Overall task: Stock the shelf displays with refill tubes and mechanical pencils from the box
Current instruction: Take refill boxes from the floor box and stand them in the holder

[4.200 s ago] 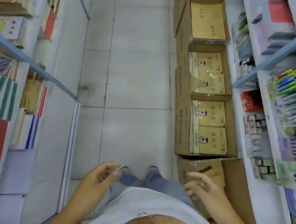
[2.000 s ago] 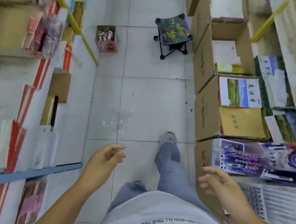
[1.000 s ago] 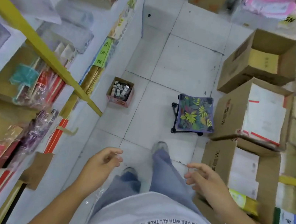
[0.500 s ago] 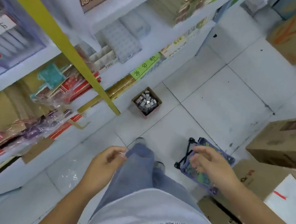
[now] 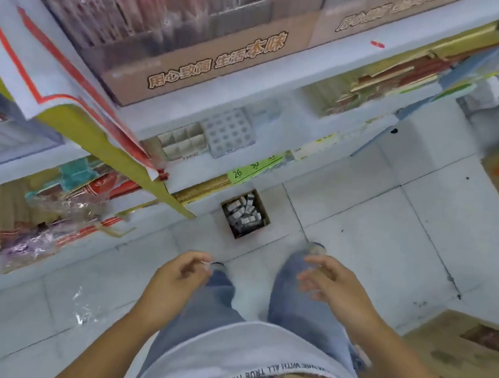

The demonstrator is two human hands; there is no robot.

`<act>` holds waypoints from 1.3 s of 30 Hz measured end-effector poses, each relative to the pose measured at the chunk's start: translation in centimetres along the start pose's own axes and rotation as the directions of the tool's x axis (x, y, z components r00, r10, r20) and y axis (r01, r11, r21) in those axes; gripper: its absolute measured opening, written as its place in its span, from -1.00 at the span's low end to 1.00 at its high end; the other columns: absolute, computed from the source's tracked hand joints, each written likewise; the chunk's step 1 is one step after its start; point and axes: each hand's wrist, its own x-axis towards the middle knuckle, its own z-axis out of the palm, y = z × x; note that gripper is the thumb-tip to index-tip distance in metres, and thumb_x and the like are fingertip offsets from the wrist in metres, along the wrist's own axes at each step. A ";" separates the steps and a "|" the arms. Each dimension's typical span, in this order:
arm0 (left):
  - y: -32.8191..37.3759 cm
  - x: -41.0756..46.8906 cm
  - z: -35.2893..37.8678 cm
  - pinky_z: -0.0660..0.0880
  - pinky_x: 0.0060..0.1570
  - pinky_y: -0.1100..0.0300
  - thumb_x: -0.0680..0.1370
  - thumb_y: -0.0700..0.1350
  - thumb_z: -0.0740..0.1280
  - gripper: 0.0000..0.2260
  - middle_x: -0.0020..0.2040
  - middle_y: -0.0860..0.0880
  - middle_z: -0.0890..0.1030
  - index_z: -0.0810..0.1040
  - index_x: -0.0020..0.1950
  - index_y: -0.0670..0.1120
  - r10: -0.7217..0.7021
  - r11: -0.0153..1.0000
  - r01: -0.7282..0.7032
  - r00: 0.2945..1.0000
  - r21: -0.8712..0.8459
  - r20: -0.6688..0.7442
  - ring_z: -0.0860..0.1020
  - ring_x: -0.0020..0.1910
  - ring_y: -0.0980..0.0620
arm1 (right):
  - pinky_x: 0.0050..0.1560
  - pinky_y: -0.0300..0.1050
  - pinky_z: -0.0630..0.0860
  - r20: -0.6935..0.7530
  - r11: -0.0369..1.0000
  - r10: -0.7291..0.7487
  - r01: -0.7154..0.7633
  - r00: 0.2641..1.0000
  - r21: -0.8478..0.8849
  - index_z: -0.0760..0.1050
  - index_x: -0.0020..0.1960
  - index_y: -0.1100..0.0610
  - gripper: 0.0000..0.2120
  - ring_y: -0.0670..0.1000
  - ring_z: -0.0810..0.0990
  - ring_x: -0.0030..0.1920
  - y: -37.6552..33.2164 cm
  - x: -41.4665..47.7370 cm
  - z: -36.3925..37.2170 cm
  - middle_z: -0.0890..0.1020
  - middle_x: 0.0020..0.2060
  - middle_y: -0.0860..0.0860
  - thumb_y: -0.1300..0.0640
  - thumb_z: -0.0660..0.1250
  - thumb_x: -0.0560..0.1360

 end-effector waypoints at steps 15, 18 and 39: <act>-2.7 8.2 16.3 0.49 -0.15 0.39 0.64 -0.18 0.27 -0.81 -0.07 0.03 0.71 0.63 0.05 0.06 -0.384 0.868 0.250 0.886 -0.428 -0.262 0.67 -0.11 0.14 | -0.06 -0.10 0.52 0.407 0.834 0.093 0.153 0.909 -0.530 0.54 0.11 0.01 -0.77 0.00 0.62 -0.15 -4.9 23.0 -8.4 0.67 -0.10 0.04 0.21 0.22 0.52; -6.2 12.6 17.0 0.49 -0.10 0.19 0.64 -0.23 0.24 -0.80 -0.06 -0.03 0.70 0.62 0.04 0.01 -0.406 0.851 0.268 0.881 -0.451 -0.243 0.65 -0.07 -0.01 | -0.01 0.00 0.54 0.418 0.815 0.067 0.192 0.906 -0.547 0.54 0.07 -0.03 -0.81 0.04 0.62 -0.15 -1.7 28.1 -5.3 0.66 -0.05 0.10 0.16 0.25 0.52; -39.0 47.7 21.1 0.39 0.05 0.47 0.65 -0.07 0.29 -0.65 0.32 0.22 0.48 0.44 0.44 0.10 -0.141 0.963 0.030 0.902 -0.267 -0.409 0.50 0.22 0.23 | 0.26 -0.38 0.30 0.419 0.583 -0.301 0.513 0.857 -0.630 0.14 0.51 0.06 -0.26 0.01 0.37 0.26 25.6 64.3 14.7 0.19 0.43 0.07 0.19 0.44 0.44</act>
